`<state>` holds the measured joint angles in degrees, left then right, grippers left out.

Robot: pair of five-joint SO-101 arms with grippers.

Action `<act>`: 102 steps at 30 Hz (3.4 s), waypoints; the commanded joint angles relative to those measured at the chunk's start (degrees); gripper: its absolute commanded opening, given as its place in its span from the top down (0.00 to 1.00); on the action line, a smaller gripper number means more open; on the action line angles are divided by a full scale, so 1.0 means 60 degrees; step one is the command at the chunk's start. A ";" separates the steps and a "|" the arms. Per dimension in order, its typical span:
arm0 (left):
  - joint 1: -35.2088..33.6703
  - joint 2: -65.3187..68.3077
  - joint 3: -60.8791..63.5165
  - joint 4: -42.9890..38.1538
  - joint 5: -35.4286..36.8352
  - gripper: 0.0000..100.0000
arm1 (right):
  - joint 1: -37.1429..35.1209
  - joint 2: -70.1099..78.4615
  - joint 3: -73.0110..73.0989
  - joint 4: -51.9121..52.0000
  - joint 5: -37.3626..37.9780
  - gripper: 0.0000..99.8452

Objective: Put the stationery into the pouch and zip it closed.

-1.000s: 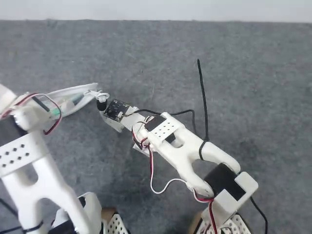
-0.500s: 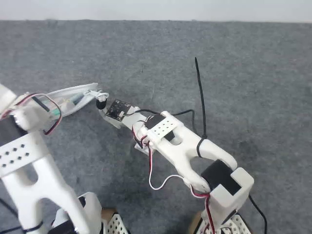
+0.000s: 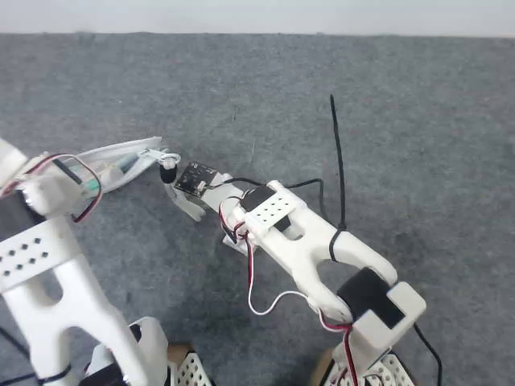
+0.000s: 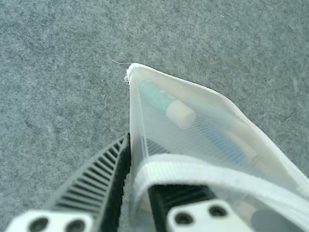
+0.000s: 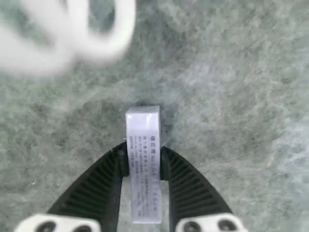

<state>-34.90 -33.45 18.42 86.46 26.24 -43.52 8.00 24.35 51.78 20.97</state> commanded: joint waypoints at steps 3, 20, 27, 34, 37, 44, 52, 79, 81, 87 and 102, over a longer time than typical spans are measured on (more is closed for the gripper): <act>-0.0044 0.0000 -0.0198 -0.0322 0.0088 0.99 | 0.0359 -0.1253 0.0000 -0.0081 0.0029 0.99; 0.2110 -0.0059 -0.0403 -0.0322 0.0762 0.99 | 0.1634 -0.3744 0.1524 -0.3319 -0.1744 0.99; 0.3033 -0.0059 -0.0857 -0.0308 0.0806 0.99 | 0.2352 -0.3919 0.1538 -0.4227 -0.3018 0.99; 0.3912 0.0000 -0.0828 -0.0322 0.1143 0.99 | 0.2718 -0.5106 0.2491 -0.5399 -0.3648 0.99; 0.3985 0.0000 -0.0813 -0.0322 0.1143 0.99 | 0.2835 -0.5912 0.3223 -0.6088 -0.3780 0.99; 0.3956 0.0000 -0.0799 -0.0322 0.1128 0.99 | 0.2850 -0.7817 0.4571 -0.7084 -0.3766 0.99; 0.3956 0.0000 -0.0799 -0.0308 0.1128 0.99 | 0.2850 -0.9297 0.4982 -0.7055 -0.3766 0.99; 0.3941 -0.0029 -0.0447 -0.0527 0.1143 0.99 | -0.0388 -0.9458 0.5040 -1.0059 -0.3766 0.99; 0.3941 -0.0029 -0.0447 -0.0527 0.1143 0.99 | -0.0447 -0.9018 0.5084 -1.0513 -0.3780 0.99; 0.3941 -0.0029 -0.0447 -0.0513 0.1143 0.99 | -0.0960 -0.7846 0.5084 -1.1363 -0.3780 0.99; 0.3927 0.0000 -0.0432 -0.0454 0.1114 0.99 | -0.0930 -0.5824 0.5128 -1.2916 -0.3751 0.87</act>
<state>-11.60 -33.01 17.54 85.32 32.13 -48.70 -26.99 55.30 -24.88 -1.10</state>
